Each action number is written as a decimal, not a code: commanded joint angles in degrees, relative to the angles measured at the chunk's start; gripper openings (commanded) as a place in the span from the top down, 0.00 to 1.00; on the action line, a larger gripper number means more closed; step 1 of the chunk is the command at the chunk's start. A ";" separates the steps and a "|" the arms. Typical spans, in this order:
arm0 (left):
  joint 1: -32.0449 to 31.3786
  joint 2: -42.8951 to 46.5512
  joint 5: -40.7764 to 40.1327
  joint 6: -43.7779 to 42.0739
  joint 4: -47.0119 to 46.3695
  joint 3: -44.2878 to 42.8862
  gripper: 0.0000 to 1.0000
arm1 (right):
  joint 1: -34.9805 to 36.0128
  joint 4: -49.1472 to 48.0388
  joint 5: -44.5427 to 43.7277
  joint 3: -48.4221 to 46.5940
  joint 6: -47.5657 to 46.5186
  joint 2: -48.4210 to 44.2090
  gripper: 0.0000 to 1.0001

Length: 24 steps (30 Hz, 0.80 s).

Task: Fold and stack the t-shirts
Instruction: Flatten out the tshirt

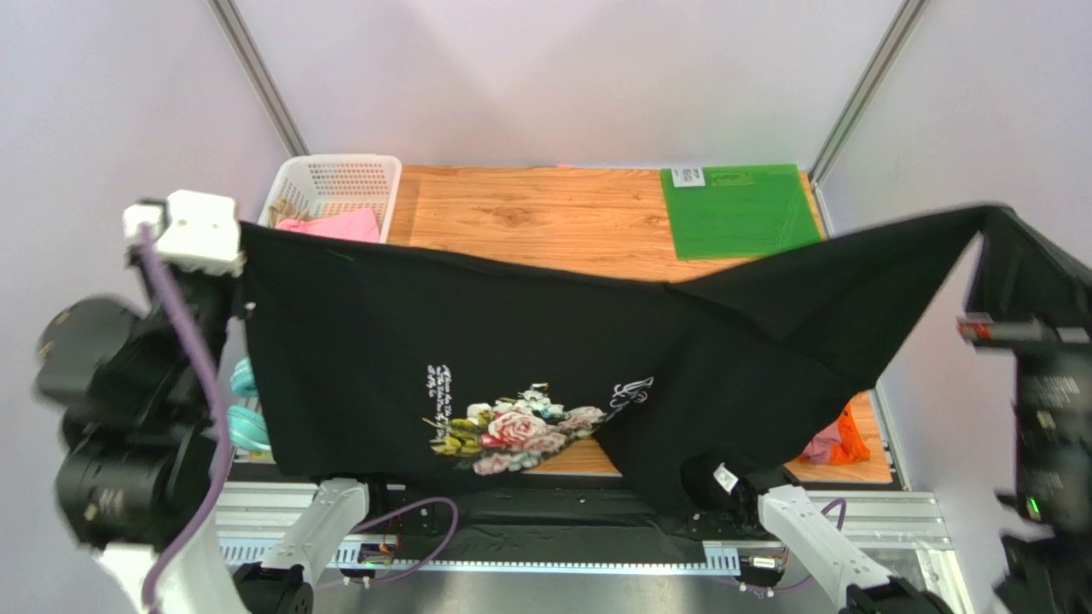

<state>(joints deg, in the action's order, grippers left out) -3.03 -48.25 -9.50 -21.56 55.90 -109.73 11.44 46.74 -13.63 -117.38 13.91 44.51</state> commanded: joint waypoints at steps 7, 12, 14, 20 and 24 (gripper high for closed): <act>0.30 -10.36 -5.18 -2.96 -17.66 21.83 1.00 | -0.19 -1.57 -5.71 -10.75 -5.92 38.23 1.00; 0.30 -18.00 -5.53 -3.40 -22.05 22.46 1.00 | -2.65 -0.33 -1.67 -15.33 -1.79 50.39 1.00; 0.30 -20.64 -5.88 -3.40 -23.63 22.02 1.00 | -3.61 -0.16 -1.40 -15.42 -1.61 54.79 1.00; 0.30 -35.91 -8.34 -3.84 -26.63 16.75 1.00 | -7.22 -1.12 1.94 -16.03 0.24 62.27 1.00; -0.22 -44.98 -8.87 -4.19 -26.81 10.70 1.00 | -8.01 -1.13 3.25 -16.91 0.76 65.08 1.00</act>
<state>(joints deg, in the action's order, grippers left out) -3.03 -87.18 -15.86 -24.21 32.71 -93.58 4.54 49.45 -11.33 -130.08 13.72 109.36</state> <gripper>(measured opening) 0.006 0.008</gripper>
